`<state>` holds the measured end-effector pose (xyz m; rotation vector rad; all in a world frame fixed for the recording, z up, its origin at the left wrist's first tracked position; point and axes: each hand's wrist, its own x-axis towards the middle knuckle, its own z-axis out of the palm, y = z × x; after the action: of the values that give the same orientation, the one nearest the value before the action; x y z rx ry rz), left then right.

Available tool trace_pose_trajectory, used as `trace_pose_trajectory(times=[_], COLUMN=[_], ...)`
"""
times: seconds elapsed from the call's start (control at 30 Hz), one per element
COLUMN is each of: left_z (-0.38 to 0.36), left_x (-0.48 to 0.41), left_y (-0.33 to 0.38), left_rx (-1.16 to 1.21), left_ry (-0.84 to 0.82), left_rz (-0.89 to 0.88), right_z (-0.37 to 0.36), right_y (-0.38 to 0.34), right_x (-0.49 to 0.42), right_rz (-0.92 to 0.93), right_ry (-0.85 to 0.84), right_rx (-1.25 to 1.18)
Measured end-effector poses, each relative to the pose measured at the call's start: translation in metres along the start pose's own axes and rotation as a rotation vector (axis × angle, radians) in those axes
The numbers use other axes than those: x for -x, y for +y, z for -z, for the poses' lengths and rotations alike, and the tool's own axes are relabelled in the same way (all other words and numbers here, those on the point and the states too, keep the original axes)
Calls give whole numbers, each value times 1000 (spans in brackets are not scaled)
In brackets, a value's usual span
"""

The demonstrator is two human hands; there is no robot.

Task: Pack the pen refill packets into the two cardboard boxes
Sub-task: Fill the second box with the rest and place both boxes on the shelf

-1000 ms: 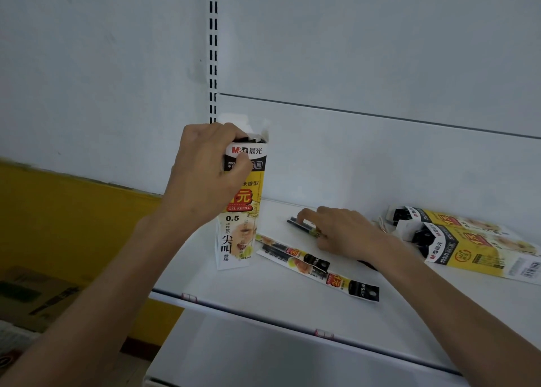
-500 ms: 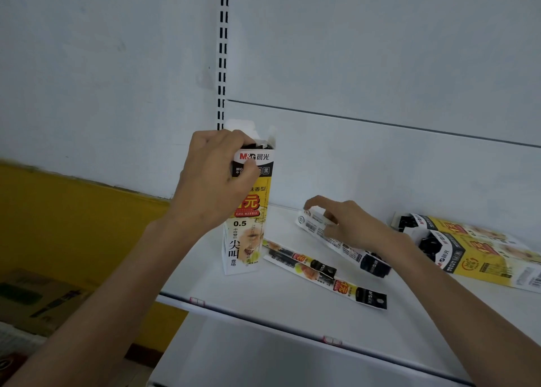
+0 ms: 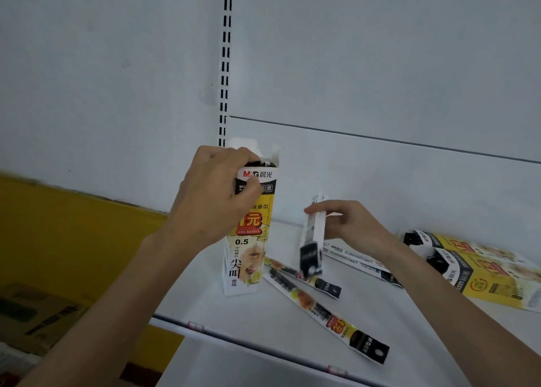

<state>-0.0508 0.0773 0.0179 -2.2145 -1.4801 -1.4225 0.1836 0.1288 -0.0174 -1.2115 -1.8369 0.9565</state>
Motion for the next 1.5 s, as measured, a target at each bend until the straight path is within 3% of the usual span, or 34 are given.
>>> trace_pose_trajectory(times=[0.17,0.23,0.3,0.4,0.47,0.6,0.67,0.73,0.83,0.97,1.13,1.3,1.5], left_z=[3,4,6,7,8,11,13,15,14,11,4,1,0], left_x=[-2,-2,-2,-1,-1,0,1,1,3,4,5,4,4], left_y=[3,3,4,6,8,9,8,6,4,2,-3,-2,-5], left_rx=[107,139,149,167,187,195,195,204,232,189,102,90,84], left_ry=[-45,-50,-50,-38,-34,-55,-54,-55,-57,-47,7,18,37], left_rz=[39,52,58,61,73,77,78,100,117,91,46,23,30], right_z=[7,10,9,3,-6,-24,-30,-33,-28,-24,-30,-25,-38], right_y=[-23,-42,-70,-109,-126,-133,-127,-119,-120,-127,-118,-123,-116], right_x=[-15,-20,-22,-22,-23,-32,-36,-39,-40,-43,-45,-49,-51], right_rz=[221,286,393,528,573,480,339,255,269,308,157,249,187], right_ry=[388,465,490,403,311,249,95,-30,-127,-36,-98,-23,-51], right_rx=[300,226,5,-359,-463,-125,22,87,82,-140,174,9,192])
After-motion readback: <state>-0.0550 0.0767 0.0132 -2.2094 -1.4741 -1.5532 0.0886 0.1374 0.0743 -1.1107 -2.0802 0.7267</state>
